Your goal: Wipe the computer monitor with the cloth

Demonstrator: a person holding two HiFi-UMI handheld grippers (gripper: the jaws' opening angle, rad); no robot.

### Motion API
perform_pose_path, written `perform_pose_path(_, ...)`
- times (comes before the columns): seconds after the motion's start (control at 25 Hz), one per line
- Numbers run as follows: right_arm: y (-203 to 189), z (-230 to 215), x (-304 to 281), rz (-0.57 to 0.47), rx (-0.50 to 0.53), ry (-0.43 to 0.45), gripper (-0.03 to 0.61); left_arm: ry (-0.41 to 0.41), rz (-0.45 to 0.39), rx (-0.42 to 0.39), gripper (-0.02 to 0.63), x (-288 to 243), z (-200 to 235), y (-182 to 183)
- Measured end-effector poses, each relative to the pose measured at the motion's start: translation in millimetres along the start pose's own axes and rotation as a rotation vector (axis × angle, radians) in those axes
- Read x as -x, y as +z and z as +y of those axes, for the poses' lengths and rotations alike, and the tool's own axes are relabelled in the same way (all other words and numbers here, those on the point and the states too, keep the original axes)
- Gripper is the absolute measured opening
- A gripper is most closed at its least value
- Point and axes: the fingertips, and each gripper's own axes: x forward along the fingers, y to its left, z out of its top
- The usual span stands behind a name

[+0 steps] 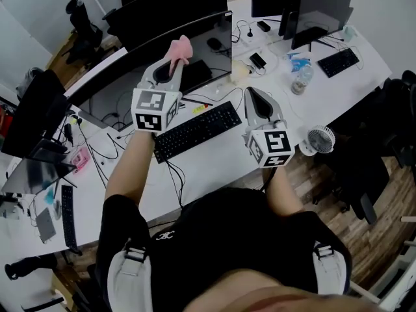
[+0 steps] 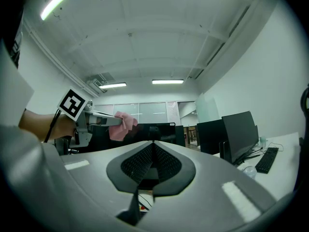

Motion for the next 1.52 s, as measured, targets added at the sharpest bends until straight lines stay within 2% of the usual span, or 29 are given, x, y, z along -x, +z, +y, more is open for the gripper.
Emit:
perform_pose_path(0.08,1,-3,2,-0.004,-0.025,0.009,0.002,-0.036,0.004,0.014,0.067,-16,-1,8)
perform_pose_path(0.2,1,-10,6,-0.007,-0.043,0.008,0.002,-0.058,0.023,-0.019,0.067,-40,3,19)
perform_pose_path(0.64,-3,-42,19,-0.007,-0.047,-0.070,0.002,-0.154,0.124,-0.243,0.069,-131,-1,36)
perform_pose_path(0.84,-3,-57,23,-0.008,-0.044,-0.105,0.002,-0.193,0.172,-0.231,0.067,-160,-1,43)
perform_pose_path(0.96,-1,-65,26,-0.013,-0.053,-0.119,0.002,-0.250,0.198,-0.218,0.067,-174,-7,50)
perform_pose_path(1.12,-3,-72,27,-0.005,-0.053,-0.143,0.002,-0.311,0.241,-0.260,0.067,-193,-14,56)
perform_pose_path(1.24,-4,-76,28,-0.004,-0.081,-0.143,0.002,-0.325,0.271,-0.276,0.067,-208,-16,61)
perform_pose_path(1.44,-3,-82,31,-0.009,-0.089,-0.157,0.002,-0.355,0.365,-0.173,0.066,-229,-13,55)
perform_pose_path(1.52,-4,-84,32,-0.006,-0.090,-0.165,0.002,-0.364,0.397,-0.156,0.066,-234,-12,52)
